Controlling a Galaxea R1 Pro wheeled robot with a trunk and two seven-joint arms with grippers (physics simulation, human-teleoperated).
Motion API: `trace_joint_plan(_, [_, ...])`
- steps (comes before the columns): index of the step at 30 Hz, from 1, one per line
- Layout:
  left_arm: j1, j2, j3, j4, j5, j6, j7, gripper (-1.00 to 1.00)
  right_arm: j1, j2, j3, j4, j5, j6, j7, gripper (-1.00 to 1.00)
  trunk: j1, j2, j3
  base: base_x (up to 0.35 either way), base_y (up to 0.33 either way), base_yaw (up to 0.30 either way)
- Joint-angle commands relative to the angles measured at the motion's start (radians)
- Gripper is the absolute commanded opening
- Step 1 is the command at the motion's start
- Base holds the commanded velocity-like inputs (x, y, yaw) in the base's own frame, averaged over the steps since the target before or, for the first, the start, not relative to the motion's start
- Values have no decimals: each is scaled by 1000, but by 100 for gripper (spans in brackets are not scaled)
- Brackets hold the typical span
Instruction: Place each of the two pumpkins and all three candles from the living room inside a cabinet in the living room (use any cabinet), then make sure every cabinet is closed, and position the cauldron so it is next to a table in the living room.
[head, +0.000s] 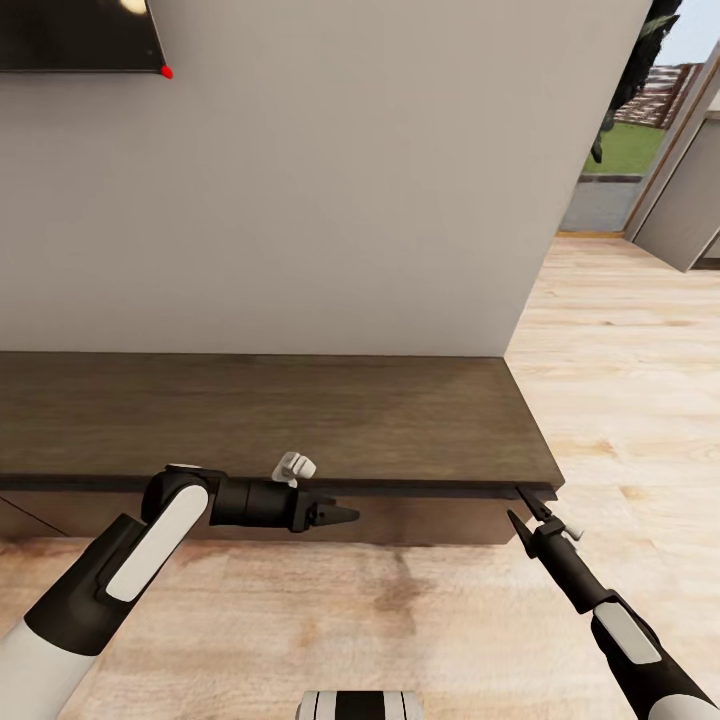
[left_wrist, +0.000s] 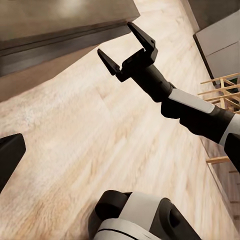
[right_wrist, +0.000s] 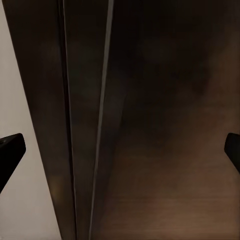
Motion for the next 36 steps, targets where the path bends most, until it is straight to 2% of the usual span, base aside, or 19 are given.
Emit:
trace_joint_plan(1, [0, 0, 0, 0, -5, 2, -6, 100, -1, 0, 0, 0, -7, 8, 1, 100, 0, 0, -1, 0, 0, 0])
trace_joint_plan(7, [0, 0, 0, 0, -5, 2, -6, 100, -1, 0, 0, 0, -6, 8, -1, 100, 0, 0, -1, 0, 0, 0])
trace_joint_plan(8, [0, 0, 0, 0, -5, 2, -6, 100, -1, 0, 0, 0, -6, 8, -2, -100, 0, 0, -1, 0, 0, 0])
trace_joint_plan(36, [0, 0, -1, 0, -5, 2, -6, 100, -1, 1, 1, 0, -6, 8, -4, -100, 0, 0, -1, 0, 0, 0])
